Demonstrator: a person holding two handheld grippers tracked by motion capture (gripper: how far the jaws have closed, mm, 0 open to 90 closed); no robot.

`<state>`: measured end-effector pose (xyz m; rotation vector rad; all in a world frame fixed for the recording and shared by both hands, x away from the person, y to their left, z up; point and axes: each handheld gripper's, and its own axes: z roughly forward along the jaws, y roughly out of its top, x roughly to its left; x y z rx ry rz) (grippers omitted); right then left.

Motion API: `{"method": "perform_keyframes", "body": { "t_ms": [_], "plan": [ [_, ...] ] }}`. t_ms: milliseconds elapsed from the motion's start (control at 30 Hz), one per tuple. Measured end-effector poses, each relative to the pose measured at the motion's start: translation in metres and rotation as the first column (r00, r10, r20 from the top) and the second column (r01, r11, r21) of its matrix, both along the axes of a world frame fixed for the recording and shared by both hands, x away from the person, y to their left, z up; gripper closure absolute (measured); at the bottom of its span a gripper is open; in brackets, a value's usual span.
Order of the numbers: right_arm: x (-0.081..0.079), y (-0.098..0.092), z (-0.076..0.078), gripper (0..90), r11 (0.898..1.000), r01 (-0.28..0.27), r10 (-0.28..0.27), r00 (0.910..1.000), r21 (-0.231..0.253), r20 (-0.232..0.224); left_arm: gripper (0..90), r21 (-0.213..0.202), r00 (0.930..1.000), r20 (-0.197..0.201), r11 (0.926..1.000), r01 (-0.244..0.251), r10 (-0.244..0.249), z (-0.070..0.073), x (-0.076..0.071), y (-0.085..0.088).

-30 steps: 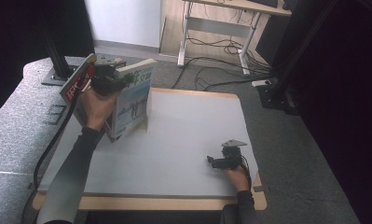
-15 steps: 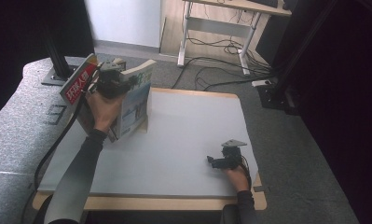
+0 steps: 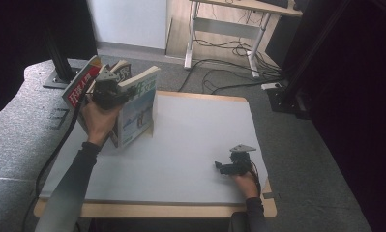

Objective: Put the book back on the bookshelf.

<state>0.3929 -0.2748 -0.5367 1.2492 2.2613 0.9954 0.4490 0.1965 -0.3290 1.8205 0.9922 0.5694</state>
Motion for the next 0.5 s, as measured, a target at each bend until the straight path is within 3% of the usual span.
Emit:
{"method": "perform_keyframes", "body": {
  "t_ms": [233, 500],
  "plan": [
    [0.0, 0.0, 0.0, 5.4, 1.0, 0.001, -0.001, 1.0, 0.0, -0.002, 73.5, 0.084, 0.9981, -0.061, 0.9964, 0.008, -0.003, 0.0, -0.01, 0.009],
    [0.0, 0.0, 0.0, 5.4, 1.0, 0.001, -0.001, 1.0, 0.0, -0.002, 73.4, 0.096, 0.9936, -0.111, 0.995, 0.028, -0.017, -0.003, -0.017, 0.021]
  ]
}}
